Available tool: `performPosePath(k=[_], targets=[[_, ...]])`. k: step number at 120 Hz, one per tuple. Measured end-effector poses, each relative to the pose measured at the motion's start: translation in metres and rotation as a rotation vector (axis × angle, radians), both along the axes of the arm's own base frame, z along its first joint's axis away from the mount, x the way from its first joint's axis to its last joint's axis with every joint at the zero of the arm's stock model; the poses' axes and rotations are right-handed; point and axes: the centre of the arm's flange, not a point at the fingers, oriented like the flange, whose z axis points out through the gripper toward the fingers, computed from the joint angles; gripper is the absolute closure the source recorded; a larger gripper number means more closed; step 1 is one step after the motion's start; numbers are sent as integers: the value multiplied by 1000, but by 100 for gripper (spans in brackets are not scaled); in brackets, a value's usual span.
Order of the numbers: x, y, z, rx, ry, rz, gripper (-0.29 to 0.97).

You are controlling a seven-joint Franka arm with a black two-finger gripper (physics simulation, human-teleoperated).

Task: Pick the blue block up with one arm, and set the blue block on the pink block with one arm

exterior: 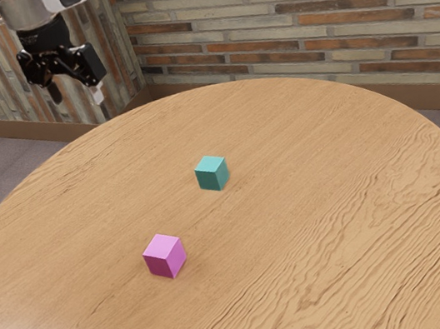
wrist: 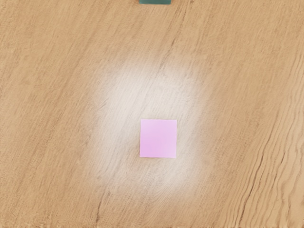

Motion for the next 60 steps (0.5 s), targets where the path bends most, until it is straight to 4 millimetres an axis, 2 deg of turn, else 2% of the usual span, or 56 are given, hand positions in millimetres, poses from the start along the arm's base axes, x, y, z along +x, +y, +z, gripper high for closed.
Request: performPosePath(k=[38, 41, 46, 50, 54, 60], targets=[[-7, 51, 1, -5, 28, 110, 0], [-9, 54, 13, -3, 8, 117, 0], [-19, 57, 57, 2, -68, 127, 0], [-26, 59, 81, 3, -104, 133, 0], [-31, 60, 92, 3, -116, 137, 0], [-36, 61, 99, 3, -111, 141, 0]])
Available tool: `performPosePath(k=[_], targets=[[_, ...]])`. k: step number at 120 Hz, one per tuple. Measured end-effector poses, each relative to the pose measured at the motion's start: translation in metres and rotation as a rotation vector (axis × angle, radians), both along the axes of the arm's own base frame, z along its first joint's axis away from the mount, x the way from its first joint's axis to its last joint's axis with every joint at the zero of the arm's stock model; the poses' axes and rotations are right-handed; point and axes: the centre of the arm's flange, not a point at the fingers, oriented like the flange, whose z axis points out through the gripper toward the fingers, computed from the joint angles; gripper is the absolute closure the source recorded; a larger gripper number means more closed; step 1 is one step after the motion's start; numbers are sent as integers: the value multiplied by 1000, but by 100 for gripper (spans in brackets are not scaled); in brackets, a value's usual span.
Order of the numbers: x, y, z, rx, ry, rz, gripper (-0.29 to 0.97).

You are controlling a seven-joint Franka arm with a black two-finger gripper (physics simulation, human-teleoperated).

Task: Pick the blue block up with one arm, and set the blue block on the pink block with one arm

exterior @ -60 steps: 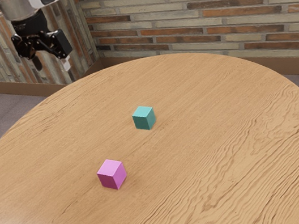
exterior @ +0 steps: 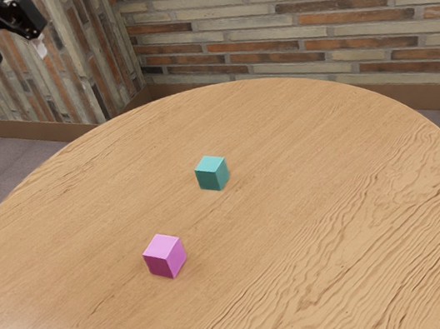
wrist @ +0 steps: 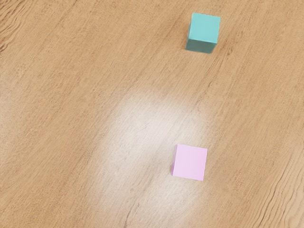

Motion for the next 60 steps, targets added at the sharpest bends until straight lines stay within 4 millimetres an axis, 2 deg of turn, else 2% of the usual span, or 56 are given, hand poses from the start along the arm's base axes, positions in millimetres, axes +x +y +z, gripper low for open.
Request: performPosePath(k=[14, 38, 54, 60], targets=[[-5, -5, 1, -6, 32, -6, 0], [4, -27, -13, -10, 87, -47, 0], [13, -44, -28, -12, 119, -79, 0], [8, -51, -46, -9, 139, -90, 0]])
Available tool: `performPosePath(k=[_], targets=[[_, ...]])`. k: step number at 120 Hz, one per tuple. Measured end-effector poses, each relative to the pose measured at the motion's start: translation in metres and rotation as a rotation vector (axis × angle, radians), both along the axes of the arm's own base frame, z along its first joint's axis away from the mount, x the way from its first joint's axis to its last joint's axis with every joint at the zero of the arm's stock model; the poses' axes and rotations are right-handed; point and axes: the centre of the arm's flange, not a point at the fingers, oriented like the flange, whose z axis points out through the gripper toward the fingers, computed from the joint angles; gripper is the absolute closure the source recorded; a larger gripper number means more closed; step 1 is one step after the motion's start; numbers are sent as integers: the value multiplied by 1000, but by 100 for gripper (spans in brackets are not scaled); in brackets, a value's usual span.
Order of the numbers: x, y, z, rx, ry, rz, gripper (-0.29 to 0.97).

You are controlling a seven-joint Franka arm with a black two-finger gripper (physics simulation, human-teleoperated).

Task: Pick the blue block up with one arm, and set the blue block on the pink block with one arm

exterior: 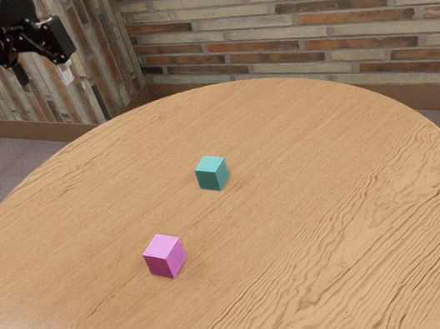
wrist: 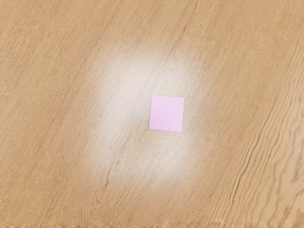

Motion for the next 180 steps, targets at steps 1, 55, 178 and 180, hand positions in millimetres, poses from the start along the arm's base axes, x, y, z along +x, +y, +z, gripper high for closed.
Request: performPosePath(k=[1, 55, 178, 180], targets=[[-1, -1, -5, 1, 6, -2, 0], [72, -57, -208, -10, 4, -98, 0], [274, -19, -363, -2, -92, -49, 0], [275, -20, -364, -1, -94, -51, 0]])
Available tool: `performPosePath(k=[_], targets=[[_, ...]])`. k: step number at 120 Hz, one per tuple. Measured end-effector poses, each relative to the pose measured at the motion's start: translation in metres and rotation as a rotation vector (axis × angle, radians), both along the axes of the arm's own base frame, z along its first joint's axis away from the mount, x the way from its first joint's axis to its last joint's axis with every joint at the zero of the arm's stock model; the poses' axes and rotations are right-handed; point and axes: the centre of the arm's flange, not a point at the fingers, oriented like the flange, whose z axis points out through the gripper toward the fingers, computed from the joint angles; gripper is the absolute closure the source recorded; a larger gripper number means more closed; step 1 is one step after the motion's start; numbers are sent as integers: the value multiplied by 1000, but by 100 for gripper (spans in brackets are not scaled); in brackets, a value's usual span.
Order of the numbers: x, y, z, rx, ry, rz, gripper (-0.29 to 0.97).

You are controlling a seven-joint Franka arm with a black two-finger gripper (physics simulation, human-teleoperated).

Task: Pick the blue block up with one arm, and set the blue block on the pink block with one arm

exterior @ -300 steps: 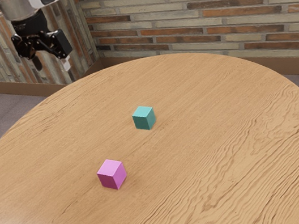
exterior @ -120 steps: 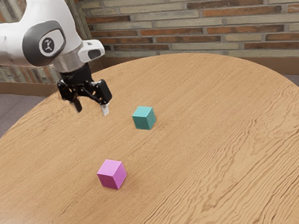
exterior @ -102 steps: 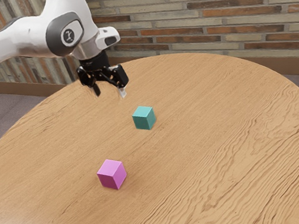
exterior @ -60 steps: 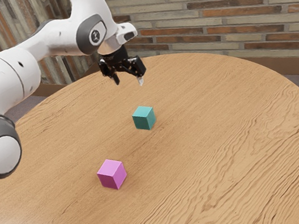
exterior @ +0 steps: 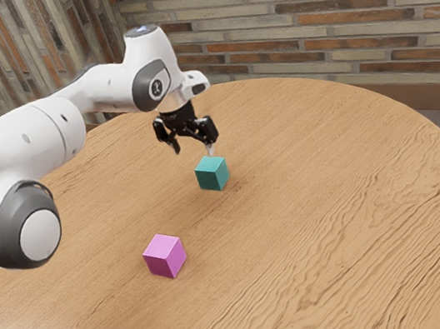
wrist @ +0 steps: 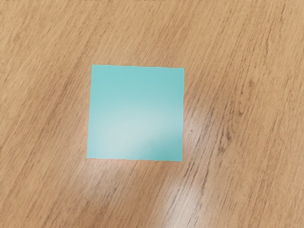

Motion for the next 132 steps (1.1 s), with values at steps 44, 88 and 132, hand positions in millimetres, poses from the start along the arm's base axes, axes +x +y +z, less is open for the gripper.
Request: performPosePath(k=[44, 88, 132], targets=[[16, 3, -35, 1, -28, -29, 0], [25, 9, -52, 2, -61, -38, 0], [28, 6, -70, -9, -58, -50, 0]])
